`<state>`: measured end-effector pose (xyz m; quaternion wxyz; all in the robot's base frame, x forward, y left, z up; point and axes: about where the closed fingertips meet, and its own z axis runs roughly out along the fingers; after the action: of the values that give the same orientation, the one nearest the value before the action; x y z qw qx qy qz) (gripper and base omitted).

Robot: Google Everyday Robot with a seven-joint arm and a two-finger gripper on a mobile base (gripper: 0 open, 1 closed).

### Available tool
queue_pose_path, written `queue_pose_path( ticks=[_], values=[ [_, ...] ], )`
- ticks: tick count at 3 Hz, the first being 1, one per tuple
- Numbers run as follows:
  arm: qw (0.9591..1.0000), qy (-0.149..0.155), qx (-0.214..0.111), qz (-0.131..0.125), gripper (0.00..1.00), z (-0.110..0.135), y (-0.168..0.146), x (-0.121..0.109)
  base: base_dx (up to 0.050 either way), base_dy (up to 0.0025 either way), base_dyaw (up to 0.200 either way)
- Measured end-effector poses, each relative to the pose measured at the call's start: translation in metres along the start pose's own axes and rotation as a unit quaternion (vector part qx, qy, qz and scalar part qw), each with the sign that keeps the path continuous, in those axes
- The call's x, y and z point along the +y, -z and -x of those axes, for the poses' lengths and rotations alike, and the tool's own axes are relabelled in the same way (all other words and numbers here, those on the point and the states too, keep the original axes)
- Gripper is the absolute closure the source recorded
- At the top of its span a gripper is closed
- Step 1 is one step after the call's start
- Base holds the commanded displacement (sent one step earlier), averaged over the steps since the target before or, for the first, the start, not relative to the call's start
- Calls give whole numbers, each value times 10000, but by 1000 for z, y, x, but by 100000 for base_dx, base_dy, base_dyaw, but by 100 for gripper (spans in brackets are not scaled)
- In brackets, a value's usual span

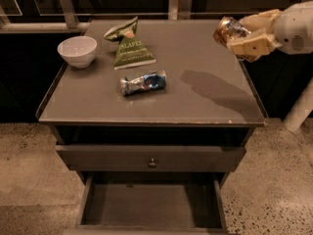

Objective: Place orange can into middle drawer

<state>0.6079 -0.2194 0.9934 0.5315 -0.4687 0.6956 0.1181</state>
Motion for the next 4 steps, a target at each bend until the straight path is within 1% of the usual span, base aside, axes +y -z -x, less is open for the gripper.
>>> queue_pose_path(
  ticks=[1,2,3,4],
  values=[
    [9985,-393,-37,-385,100,5,36,39,0,0,0],
    [9935,-1073,-24,-391,100,-36,38,85,0,0,0],
    [9917,-1259,181,-179,100,-63,27,113,0,0,0],
    [9917,-1258,181,-177,100,-63,27,113,0,0,0]
  ],
)
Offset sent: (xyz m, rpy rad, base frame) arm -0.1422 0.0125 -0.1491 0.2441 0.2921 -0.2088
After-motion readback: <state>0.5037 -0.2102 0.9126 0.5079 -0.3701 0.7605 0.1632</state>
